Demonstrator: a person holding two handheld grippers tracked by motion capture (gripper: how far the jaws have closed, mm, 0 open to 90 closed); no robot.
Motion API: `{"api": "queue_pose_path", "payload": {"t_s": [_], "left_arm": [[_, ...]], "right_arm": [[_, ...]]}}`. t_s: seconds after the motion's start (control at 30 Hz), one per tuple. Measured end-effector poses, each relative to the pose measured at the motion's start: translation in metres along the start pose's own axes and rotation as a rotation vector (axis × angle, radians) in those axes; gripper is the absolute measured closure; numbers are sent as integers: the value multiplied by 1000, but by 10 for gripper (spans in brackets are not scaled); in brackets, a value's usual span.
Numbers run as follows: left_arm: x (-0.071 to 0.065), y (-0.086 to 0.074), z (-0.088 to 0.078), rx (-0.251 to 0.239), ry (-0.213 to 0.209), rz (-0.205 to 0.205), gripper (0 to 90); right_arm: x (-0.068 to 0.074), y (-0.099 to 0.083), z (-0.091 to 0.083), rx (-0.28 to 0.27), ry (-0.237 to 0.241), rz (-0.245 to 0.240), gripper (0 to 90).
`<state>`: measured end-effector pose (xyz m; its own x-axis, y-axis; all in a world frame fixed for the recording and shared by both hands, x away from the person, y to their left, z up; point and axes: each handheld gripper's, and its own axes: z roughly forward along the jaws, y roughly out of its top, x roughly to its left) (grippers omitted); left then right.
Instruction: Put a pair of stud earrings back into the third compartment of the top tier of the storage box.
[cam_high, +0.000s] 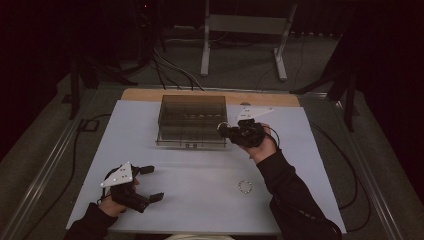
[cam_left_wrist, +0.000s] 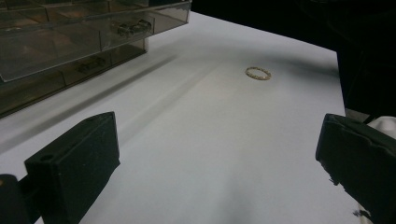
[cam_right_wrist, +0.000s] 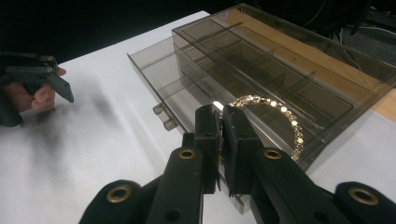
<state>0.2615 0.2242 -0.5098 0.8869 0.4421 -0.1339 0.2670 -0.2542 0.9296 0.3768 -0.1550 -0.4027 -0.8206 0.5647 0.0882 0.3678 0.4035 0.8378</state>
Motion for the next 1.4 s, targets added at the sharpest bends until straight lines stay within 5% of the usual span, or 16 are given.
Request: {"api": "queue_pose_path", "payload": {"t_s": [0.67, 0.87, 1.4], "left_arm": [[1, 0, -1, -10, -1, -8, 5], [1, 0, -1, -8, -4, -10, 5], [1, 1, -1, -11, -2, -10, 5]], "right_arm": [[-13, 4, 49, 96, 16, 17, 843], [-12, 6, 46, 91, 36, 48, 524], [7, -7, 9, 23, 75, 64, 160]]}}
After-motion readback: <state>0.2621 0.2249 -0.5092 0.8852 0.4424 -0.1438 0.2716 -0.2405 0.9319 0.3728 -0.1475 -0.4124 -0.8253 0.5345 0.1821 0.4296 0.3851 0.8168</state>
